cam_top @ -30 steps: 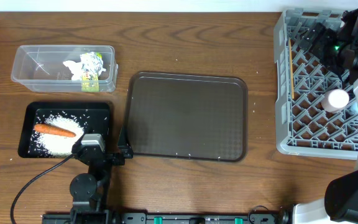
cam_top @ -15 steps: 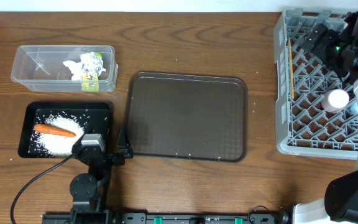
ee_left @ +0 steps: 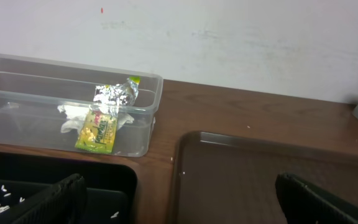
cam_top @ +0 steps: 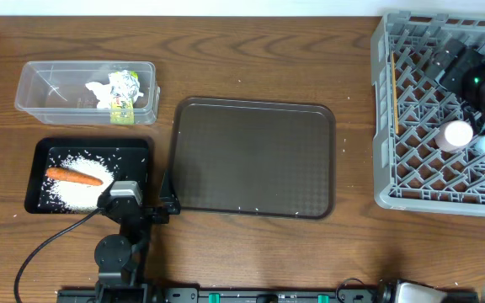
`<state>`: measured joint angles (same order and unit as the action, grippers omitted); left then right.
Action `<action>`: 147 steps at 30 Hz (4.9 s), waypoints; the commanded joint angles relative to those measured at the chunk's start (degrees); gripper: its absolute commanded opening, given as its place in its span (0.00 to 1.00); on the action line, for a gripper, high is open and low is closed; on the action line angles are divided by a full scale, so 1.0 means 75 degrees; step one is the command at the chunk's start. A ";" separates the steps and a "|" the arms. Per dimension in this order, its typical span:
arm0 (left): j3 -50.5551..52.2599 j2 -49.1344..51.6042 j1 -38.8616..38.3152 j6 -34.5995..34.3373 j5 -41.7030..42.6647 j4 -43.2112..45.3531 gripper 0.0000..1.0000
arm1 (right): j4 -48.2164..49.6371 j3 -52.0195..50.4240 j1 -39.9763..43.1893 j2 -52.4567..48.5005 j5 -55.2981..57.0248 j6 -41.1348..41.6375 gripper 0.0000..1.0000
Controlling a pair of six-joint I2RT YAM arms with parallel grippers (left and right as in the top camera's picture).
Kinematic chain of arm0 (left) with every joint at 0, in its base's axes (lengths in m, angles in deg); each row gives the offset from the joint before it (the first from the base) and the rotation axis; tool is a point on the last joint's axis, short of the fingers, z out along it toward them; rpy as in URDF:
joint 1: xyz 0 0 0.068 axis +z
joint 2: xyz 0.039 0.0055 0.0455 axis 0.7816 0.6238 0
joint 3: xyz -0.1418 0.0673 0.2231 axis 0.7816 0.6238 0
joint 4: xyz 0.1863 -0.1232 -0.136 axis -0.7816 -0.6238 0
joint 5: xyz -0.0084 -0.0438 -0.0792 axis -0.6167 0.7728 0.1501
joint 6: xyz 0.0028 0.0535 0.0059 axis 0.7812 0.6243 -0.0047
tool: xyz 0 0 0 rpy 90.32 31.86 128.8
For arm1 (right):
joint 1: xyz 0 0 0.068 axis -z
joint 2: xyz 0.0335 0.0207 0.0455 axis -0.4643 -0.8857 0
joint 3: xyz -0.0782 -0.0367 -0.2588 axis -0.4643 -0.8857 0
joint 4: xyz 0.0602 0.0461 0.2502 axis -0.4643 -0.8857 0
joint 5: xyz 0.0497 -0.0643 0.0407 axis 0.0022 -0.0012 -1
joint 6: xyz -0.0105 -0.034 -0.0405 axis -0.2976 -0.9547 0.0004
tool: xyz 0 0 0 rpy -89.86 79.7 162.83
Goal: Sort waste into correct bins and load items into the dishwasher rack
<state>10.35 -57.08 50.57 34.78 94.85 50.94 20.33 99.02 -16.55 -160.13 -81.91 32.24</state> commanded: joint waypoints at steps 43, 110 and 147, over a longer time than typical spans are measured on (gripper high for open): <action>0.0099 -0.0047 0.0032 0.0105 0.0023 -0.0306 1.00 | 0.7487 -1.1876 -0.1577 1.0835 0.0903 -0.0997 0.99; 0.0099 -0.0047 0.0032 0.0105 0.0023 -0.0309 1.00 | 0.5948 -1.1876 -0.1591 1.0835 0.0901 -0.2495 0.99; 0.0099 -0.0047 0.0032 0.0105 0.0023 -0.0309 0.99 | 0.5948 -1.1876 -0.1591 1.0835 0.0901 -0.2495 0.99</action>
<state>10.16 -57.08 50.57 34.80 94.42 50.61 65.18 10.04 -27.92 -79.28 -75.14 14.27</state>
